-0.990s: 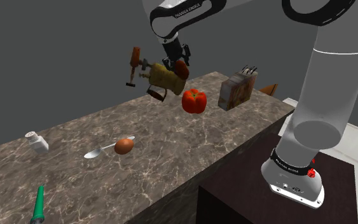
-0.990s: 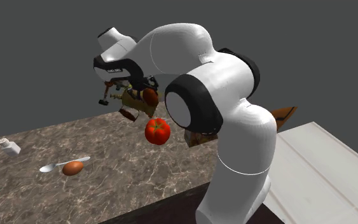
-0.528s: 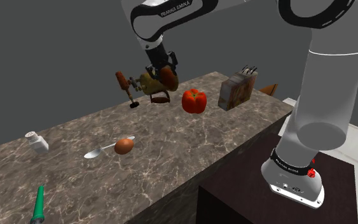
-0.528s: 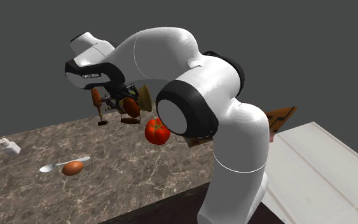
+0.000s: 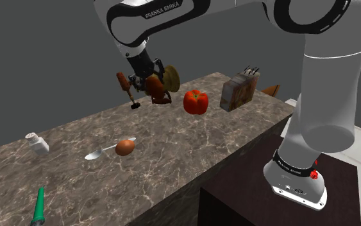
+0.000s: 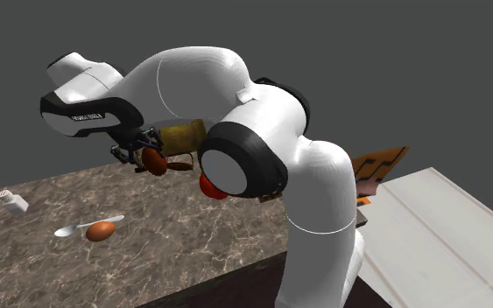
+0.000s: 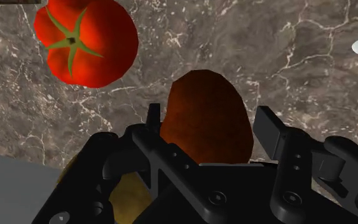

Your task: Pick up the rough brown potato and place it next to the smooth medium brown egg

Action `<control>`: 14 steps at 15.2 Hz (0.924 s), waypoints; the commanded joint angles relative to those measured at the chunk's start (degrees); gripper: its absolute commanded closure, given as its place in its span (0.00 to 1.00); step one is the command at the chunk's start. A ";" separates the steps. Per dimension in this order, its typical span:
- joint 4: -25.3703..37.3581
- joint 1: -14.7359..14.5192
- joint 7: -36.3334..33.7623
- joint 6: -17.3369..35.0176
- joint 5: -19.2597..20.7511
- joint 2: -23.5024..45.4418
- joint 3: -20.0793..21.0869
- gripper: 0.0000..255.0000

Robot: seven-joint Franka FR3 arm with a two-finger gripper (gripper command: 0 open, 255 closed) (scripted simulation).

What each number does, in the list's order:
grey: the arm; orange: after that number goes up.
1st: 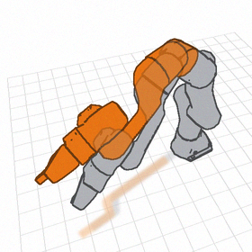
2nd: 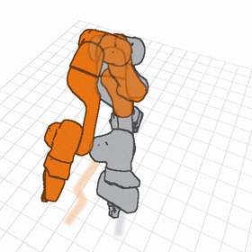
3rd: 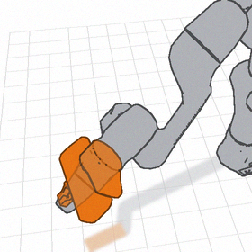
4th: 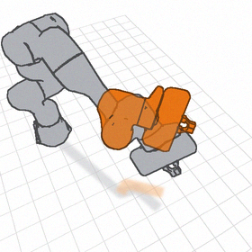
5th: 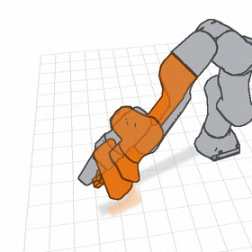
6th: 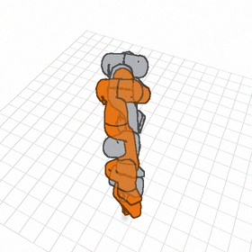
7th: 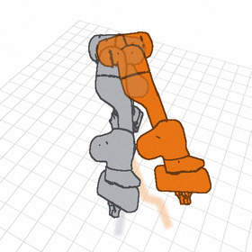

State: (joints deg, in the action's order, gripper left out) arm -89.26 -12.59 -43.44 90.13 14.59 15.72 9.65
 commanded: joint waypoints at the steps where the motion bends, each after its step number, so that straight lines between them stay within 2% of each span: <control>1: 3.14 -1.98 -2.71 -1.65 -0.11 2.15 1.06 1.00; 5: 10.23 -5.91 -7.32 -5.02 -0.05 6.96 2.68 1.00; 14: 4.05 -5.52 -8.51 1.52 0.10 7.45 2.57 1.00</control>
State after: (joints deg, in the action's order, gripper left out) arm -84.95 -18.14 -51.87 91.06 14.62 22.87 12.25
